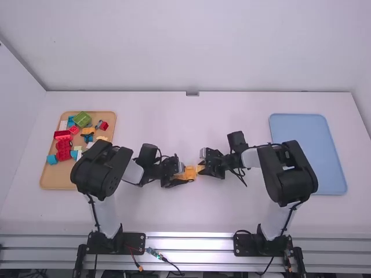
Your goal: Assemble lego blocks to make yellow taxi
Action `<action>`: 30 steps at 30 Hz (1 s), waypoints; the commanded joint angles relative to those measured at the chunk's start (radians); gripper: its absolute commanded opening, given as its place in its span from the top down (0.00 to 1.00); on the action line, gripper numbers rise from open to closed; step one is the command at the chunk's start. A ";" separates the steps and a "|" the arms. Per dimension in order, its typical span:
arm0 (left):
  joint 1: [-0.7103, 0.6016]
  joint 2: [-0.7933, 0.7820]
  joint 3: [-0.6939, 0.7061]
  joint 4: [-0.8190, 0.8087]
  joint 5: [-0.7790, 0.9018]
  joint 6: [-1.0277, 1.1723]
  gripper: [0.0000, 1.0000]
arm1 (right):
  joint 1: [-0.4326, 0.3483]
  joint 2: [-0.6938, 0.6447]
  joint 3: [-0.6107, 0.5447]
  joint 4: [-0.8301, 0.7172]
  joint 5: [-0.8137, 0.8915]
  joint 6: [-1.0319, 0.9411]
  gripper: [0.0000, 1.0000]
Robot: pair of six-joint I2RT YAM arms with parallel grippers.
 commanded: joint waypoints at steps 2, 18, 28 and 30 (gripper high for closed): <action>-0.002 0.013 0.036 -0.076 -0.020 0.050 0.45 | 0.019 -0.020 0.046 -0.063 0.002 -0.062 0.96; -0.003 0.013 -0.029 0.057 -0.018 0.042 0.44 | 0.106 -0.020 0.070 -0.058 -0.007 -0.065 1.00; -0.002 0.013 0.023 -0.046 -0.018 0.050 0.44 | 0.117 -0.018 0.069 -0.050 -0.016 -0.066 1.00; -0.004 0.013 0.018 -0.036 -0.018 0.050 0.44 | 0.125 -0.010 0.069 -0.029 -0.016 -0.064 1.00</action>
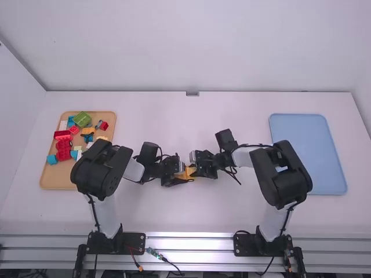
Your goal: Assemble lego blocks to make yellow taxi
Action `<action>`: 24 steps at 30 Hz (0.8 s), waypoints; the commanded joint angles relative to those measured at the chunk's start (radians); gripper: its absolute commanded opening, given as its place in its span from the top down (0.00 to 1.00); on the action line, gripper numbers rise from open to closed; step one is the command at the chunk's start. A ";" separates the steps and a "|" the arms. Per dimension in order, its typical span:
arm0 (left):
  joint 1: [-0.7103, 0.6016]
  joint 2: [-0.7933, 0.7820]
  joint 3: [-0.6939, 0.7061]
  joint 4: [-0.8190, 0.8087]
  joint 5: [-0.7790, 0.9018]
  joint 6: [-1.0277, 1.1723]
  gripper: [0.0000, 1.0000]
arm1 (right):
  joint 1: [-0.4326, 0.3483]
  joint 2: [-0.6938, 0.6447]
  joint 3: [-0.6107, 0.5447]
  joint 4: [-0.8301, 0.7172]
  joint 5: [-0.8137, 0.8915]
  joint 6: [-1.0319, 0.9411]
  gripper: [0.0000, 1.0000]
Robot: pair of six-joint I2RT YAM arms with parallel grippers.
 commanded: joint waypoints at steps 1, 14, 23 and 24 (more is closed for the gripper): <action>-0.002 0.013 -0.004 0.002 -0.024 0.015 0.44 | 0.011 -0.007 0.012 0.018 -0.017 0.000 1.00; -0.004 0.013 -0.037 0.074 -0.025 0.008 0.44 | 0.024 0.003 -0.048 0.156 0.006 0.084 1.00; -0.003 0.013 0.032 -0.065 -0.025 0.015 0.46 | 0.024 0.003 -0.095 0.220 0.008 0.080 1.00; -0.004 0.013 0.032 -0.064 -0.024 0.015 0.46 | 0.023 0.003 -0.097 0.226 0.008 0.085 1.00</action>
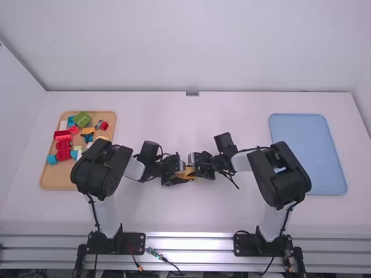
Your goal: Assemble lego blocks to make yellow taxi
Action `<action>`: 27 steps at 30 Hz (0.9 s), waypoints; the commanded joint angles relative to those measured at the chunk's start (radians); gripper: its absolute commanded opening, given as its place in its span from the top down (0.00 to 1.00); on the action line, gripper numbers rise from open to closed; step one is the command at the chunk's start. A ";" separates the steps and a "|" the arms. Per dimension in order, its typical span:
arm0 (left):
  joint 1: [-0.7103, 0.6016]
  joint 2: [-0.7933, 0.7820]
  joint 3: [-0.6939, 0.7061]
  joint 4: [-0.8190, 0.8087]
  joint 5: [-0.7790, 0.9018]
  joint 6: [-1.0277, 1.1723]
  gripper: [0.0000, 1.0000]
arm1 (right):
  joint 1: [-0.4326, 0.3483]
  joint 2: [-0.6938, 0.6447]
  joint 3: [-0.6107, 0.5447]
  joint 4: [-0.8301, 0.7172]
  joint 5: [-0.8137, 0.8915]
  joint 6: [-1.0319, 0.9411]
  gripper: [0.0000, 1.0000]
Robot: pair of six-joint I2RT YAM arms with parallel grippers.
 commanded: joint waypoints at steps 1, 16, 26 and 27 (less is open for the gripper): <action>-0.003 0.013 0.005 -0.008 -0.024 0.009 0.46 | 0.000 0.003 -0.017 0.003 -0.007 0.022 1.00; -0.002 0.013 -0.029 0.066 -0.024 0.001 0.47 | 0.008 0.003 -0.016 0.025 0.016 0.080 1.00; -0.003 0.013 -0.026 0.057 -0.024 0.002 0.47 | 0.011 0.003 -0.016 0.025 0.015 0.080 0.46; -0.003 0.013 -0.026 0.057 -0.024 0.001 0.47 | 0.010 0.003 -0.015 0.025 0.014 0.080 0.44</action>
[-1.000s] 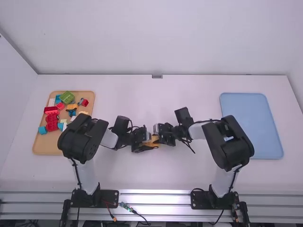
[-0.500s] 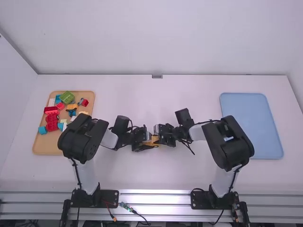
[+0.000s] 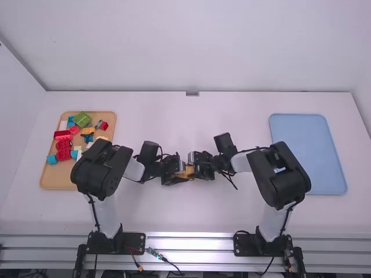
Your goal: Assemble lego blocks to make yellow taxi
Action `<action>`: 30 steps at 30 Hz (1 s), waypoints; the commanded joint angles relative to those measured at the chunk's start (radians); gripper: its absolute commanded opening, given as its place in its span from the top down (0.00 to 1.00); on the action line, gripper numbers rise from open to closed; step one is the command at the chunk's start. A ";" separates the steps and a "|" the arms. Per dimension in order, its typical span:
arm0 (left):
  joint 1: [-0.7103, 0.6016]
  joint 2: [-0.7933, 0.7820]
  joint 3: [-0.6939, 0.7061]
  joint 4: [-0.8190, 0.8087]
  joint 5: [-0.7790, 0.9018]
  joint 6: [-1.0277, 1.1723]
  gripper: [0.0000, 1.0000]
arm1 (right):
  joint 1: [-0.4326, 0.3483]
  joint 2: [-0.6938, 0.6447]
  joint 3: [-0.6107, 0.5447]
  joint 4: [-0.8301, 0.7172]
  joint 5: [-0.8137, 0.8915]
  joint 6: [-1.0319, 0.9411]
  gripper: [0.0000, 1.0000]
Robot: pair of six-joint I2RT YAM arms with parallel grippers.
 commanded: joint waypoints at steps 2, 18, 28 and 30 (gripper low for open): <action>-0.004 0.013 -0.010 -0.003 -0.011 0.000 0.47 | -0.002 0.003 -0.008 0.003 -0.010 0.006 0.42; -0.004 0.013 -0.008 -0.003 -0.012 0.000 0.48 | -0.086 -0.063 -0.032 -0.001 -0.159 -0.031 1.00; -0.004 0.013 -0.003 -0.010 -0.012 0.001 0.46 | -0.076 0.024 -0.018 0.077 -0.137 0.045 1.00; -0.004 0.013 -0.007 -0.002 -0.011 0.000 0.46 | -0.076 0.038 -0.013 0.069 -0.139 0.044 1.00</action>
